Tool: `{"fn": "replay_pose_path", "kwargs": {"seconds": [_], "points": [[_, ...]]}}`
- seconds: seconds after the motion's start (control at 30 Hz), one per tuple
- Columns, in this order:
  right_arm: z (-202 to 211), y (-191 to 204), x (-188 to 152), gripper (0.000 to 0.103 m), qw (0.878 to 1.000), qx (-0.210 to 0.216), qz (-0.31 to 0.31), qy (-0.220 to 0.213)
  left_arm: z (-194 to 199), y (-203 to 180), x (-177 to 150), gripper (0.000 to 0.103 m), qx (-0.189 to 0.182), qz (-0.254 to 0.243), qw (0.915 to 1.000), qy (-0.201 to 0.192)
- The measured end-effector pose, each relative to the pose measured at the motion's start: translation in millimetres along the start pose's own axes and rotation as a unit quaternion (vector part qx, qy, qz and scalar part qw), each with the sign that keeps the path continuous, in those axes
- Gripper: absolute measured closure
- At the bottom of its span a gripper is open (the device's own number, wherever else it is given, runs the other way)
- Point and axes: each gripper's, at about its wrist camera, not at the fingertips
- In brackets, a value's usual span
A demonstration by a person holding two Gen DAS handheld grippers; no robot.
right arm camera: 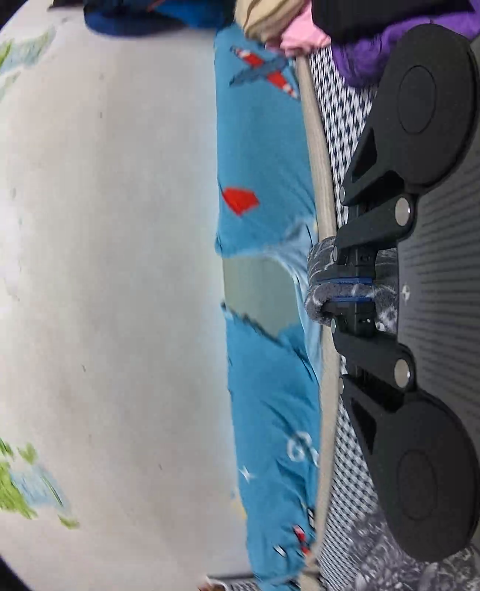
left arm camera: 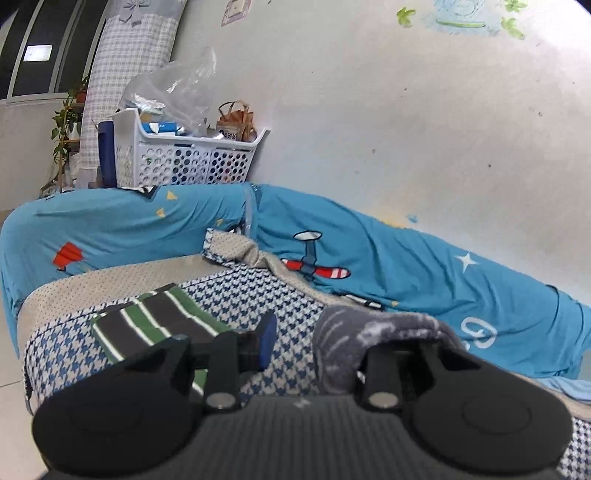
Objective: Fold clothes
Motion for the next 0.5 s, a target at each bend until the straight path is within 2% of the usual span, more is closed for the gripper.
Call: {"fn": "replay_pose_path", "kwargs": {"seconds": [0.27,0.5], "points": [[6.0,-25.0,2.2,0.096,0.999,-0.032,0.002,-0.009,3.3,-26.1,1.5,0.075,-0.037,0.018,0.9992,0.005],[11.4,-58.1,4.0,0.097,0.996,-0.083,-0.016,-0.015,10.3,-57.8,-10.2,0.075,-0.069,-0.015,0.9975,0.006]]}}
Point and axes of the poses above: each gripper's, at about its wrist camera, not at the fingertips, and z roughly against the way its jaws point, y to its left, x to its top, and after that the axes turned 1 degree about -y, right-handed
